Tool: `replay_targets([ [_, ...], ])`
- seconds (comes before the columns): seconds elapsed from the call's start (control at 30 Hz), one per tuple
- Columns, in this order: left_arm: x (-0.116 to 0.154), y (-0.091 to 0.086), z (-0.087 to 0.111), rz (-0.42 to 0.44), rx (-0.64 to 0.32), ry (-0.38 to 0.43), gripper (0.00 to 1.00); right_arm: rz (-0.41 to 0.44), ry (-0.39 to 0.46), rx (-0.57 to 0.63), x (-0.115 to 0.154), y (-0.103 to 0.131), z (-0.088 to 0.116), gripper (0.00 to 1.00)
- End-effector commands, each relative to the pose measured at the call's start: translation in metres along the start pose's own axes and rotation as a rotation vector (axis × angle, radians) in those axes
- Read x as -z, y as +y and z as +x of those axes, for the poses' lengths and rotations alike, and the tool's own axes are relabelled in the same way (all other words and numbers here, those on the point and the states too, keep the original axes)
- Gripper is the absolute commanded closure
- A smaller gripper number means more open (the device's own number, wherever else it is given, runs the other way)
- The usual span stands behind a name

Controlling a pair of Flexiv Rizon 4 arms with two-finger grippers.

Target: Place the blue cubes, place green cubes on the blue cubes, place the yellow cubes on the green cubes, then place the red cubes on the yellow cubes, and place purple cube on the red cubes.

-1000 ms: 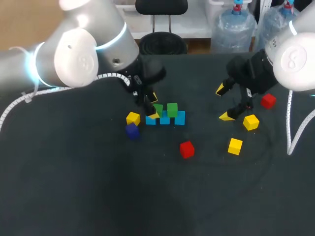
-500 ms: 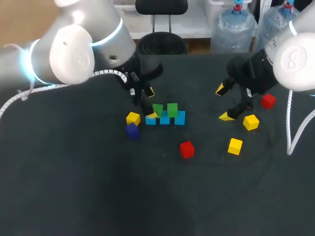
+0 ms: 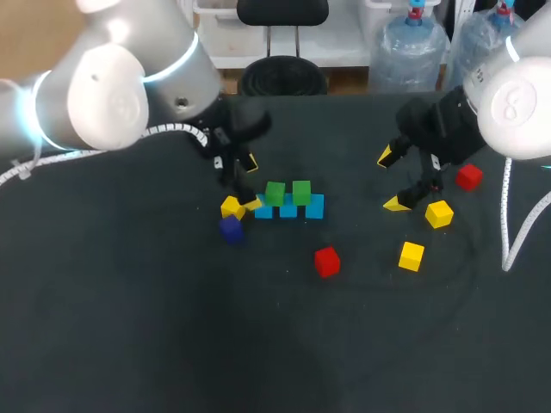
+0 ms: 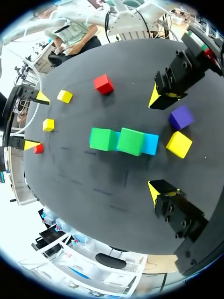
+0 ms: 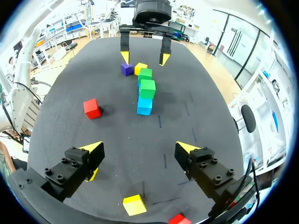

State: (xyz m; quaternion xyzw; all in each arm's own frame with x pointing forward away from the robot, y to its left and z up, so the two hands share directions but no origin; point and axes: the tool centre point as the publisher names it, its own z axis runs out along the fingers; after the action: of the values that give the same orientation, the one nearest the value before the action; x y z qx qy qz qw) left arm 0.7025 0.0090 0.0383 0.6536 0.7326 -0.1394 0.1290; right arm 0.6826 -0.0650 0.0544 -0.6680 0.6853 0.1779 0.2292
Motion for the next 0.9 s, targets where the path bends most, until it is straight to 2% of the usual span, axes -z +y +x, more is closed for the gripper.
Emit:
replay_targets([
  [0.03, 0.004, -0.005, 0.009, -0.007, 0.001, -0.003, 0.0, -0.001, -0.002, 0.001, -0.001, -0.001, 0.0, 0.0],
  [0.2, 0.006, -0.006, 0.017, -0.01, -0.006, 0.01, 0.0, -0.001, -0.002, 0.001, -0.001, -0.001, 0.0, 0.0],
  [0.53, 0.012, -0.014, 0.03, 0.03, -0.103, 0.031, 0.0, -0.001, -0.002, 0.001, -0.001, -0.001, 0.0, 0.0],
  [0.73, 0.027, -0.025, 0.041, 0.014, -0.108, 0.018, 0.0, -0.001, -0.002, 0.001, -0.001, -0.001, 0.0, 0.0],
  [0.9, 0.04, -0.032, 0.057, -0.015, -0.073, 0.015, 0.0, -0.001, -0.002, 0.001, -0.001, -0.001, 0.0, 0.0],
])
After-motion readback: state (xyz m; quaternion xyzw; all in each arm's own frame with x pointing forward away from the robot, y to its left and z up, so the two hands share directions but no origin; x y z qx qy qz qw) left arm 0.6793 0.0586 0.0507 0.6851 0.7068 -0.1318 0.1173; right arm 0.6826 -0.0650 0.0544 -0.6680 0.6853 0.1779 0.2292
